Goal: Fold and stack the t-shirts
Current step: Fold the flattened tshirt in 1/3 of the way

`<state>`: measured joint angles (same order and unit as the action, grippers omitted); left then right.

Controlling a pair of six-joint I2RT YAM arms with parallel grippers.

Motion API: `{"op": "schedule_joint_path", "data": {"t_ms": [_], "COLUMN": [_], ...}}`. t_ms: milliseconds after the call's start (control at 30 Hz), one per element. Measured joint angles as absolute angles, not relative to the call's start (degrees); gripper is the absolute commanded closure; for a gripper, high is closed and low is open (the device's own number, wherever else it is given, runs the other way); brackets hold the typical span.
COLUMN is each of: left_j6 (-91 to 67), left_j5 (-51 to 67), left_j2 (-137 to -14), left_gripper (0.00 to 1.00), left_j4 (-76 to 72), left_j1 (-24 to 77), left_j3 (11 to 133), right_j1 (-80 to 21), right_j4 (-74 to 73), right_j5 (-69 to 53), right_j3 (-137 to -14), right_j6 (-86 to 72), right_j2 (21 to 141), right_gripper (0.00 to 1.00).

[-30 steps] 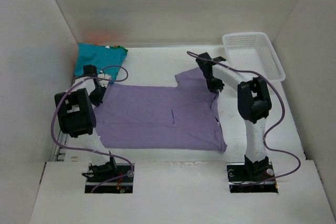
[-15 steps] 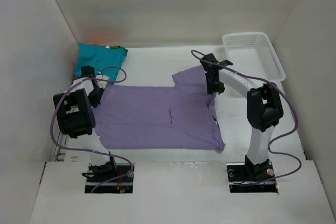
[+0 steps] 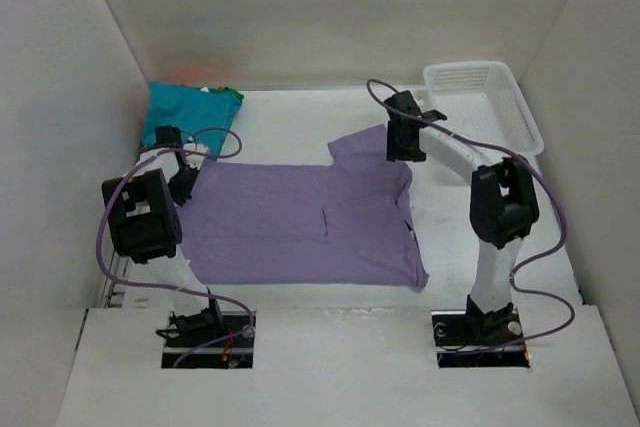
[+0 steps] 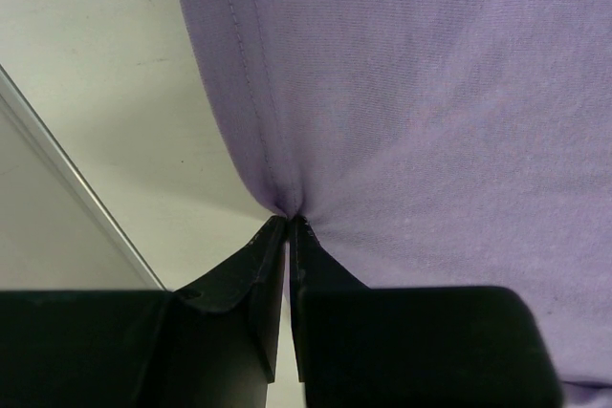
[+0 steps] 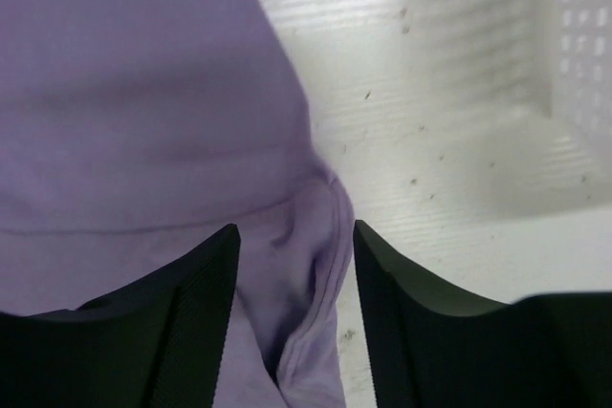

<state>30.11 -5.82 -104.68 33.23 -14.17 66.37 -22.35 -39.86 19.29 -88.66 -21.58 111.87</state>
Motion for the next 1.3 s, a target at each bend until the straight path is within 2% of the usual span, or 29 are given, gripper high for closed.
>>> {"op": "schedule_joint_path", "data": {"t_ms": [167, 500, 967, 1167, 1300], "left_j6": [30.20, 30.20, 30.24, 30.24, 30.22], "left_j5": [-6.07, -6.55, -7.03, -7.05, -7.09], "left_j2": [-104.68, -104.68, -104.68, -104.68, -104.68], "left_gripper": [0.95, 0.95, 0.95, 0.95, 0.95], "left_j4": [33.26, 33.26, 32.88, 32.86, 32.75], "left_j1": [-13.93, -12.99, -12.69, -12.69, -12.64], "left_j3": [66.37, 66.37, 66.06, 66.04, 65.98], "right_j1": [-19.68, -11.18, -21.93, -21.41, -20.18], "right_j4": [-40.12, -38.98, -39.62, -40.49, -41.12], "right_j5": [20.12, 7.64, 4.03, 5.45, 6.26], "right_j3": [-90.43, -87.02, -87.31, -89.38, -92.16], "right_j6": [-20.73, -22.50, -21.78, -22.59, -23.24], "right_j2": [113.08, 112.73, 112.29, 106.04, 107.42], "right_gripper": [0.39, 0.38, 0.39, 0.39, 0.43]}}
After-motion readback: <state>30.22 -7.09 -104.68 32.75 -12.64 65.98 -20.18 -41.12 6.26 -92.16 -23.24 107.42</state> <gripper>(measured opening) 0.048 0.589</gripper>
